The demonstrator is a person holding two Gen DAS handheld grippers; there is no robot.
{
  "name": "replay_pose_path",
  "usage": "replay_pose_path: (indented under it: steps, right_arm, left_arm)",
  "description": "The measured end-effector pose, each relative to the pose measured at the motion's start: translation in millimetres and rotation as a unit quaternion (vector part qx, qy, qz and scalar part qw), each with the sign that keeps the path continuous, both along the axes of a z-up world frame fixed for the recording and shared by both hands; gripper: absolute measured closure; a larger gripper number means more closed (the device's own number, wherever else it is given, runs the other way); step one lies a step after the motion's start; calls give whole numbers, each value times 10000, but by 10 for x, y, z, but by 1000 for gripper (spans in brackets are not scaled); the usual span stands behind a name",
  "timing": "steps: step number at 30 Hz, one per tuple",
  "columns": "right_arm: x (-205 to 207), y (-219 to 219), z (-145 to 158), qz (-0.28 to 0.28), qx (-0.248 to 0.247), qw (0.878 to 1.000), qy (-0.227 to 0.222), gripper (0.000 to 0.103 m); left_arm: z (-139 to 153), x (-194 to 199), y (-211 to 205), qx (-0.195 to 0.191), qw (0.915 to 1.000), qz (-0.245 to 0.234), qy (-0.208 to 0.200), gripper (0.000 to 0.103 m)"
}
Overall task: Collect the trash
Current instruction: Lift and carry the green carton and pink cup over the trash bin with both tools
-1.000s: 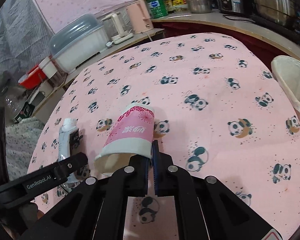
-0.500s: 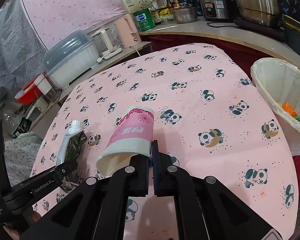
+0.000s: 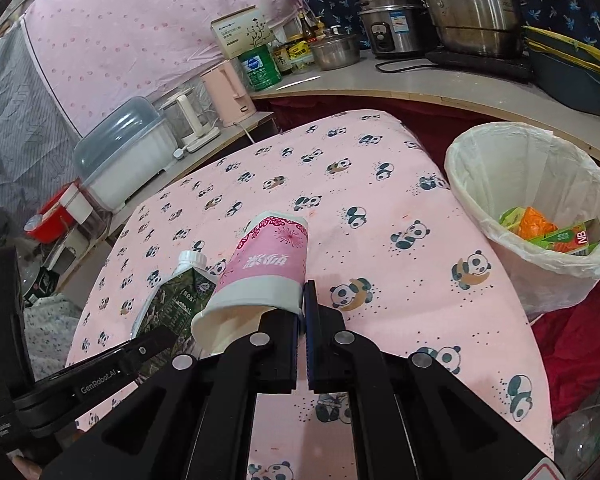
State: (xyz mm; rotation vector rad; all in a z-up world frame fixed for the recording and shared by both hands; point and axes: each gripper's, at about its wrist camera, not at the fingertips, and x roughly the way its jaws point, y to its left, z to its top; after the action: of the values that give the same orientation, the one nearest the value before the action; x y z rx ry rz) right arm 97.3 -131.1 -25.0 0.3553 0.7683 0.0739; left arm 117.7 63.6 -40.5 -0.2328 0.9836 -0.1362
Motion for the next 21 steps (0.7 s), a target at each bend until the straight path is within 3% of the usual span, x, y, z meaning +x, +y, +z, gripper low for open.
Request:
replay_pose_path:
  steps: [21]
  right_arm:
    - [-170, -1098, 241, -1062, -7, 9938, -314, 100]
  left_arm:
    - [375, 241, -1356, -25, 9933, -1071, -423, 80]
